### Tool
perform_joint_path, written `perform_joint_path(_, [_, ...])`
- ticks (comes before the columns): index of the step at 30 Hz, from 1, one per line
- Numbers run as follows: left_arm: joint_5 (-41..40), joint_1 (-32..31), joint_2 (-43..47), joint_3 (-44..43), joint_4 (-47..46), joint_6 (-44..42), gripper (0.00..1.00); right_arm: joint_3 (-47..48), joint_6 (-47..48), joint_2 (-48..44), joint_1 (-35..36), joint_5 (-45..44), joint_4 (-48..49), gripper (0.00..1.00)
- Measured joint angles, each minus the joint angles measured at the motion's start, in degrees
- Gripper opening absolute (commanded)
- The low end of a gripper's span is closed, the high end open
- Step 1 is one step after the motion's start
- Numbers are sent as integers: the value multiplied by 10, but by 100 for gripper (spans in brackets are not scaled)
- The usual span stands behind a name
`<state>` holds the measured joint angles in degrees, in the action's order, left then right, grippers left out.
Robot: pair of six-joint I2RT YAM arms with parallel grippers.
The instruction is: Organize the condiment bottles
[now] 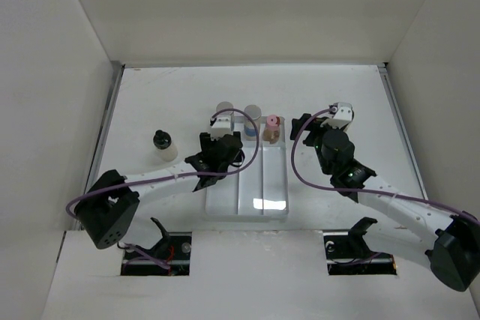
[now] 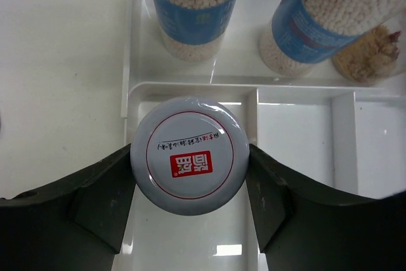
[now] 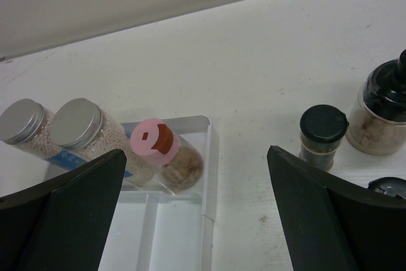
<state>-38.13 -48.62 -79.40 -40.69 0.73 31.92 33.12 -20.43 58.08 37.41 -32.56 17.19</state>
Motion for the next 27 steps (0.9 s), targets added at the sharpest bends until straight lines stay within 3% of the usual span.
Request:
perform_joint_path(5, [-1, 1, 2, -10, -30, 0, 87, 0, -1, 0, 0, 0, 0, 100])
perform_joint_path(8, [-3, 1, 36, -10, -26, 0, 89, 0, -1, 0, 0, 0, 0, 100])
perform_joint_path(15, [-52, 23, 214, -10, 34, 11, 90, 0, -2, 0, 0, 0, 0, 100])
perform_joint_path(21, [-78, 150, 294, 3, 125, 45, 90, 0, -2, 0, 0, 0, 0, 100])
perform_joint_path(27, [-66, 262, 255, 22, 139, 61, 89, 0, -2, 15, 0, 0, 0, 100])
